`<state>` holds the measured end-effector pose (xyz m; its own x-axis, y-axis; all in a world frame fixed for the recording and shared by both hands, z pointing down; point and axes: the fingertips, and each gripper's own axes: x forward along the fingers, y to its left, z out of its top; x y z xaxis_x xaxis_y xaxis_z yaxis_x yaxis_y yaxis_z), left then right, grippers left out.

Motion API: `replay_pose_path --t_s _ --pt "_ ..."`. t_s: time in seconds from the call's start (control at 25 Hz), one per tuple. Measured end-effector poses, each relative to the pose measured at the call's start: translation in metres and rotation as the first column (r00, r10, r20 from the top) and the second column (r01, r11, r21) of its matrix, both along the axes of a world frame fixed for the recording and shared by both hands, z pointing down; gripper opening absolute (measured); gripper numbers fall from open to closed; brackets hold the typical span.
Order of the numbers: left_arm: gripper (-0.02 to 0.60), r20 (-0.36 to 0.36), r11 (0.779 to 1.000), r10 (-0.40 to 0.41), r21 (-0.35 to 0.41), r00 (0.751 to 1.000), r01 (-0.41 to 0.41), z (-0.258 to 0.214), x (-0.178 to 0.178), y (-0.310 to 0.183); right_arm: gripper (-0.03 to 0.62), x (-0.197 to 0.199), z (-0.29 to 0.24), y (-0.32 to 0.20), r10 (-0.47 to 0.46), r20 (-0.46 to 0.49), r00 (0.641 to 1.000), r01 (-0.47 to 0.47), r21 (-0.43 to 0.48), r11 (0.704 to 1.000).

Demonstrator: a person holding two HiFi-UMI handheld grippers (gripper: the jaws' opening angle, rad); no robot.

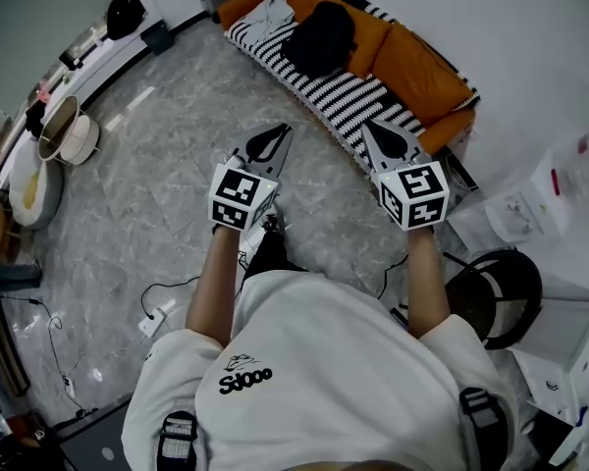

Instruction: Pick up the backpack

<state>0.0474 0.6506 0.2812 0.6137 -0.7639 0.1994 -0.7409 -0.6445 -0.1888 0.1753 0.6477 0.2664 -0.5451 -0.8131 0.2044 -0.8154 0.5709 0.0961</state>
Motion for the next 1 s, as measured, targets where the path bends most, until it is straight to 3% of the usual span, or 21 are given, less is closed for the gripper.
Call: replay_pose_path --t_s 0.44,1.0 --pt "0.038 -0.017 1.000 0.020 0.011 1.000 -0.019 0.010 -0.018 -0.064 0.034 -0.015 0.005 -0.061 0.047 0.026 0.999 -0.047 0.013 0.999" --pt "0.038 -0.021 0.999 0.041 -0.005 0.999 -0.041 0.021 -0.074 -0.272 0.034 -0.072 0.014 -0.255 0.062 0.017 0.998 -0.062 -0.001 0.998"
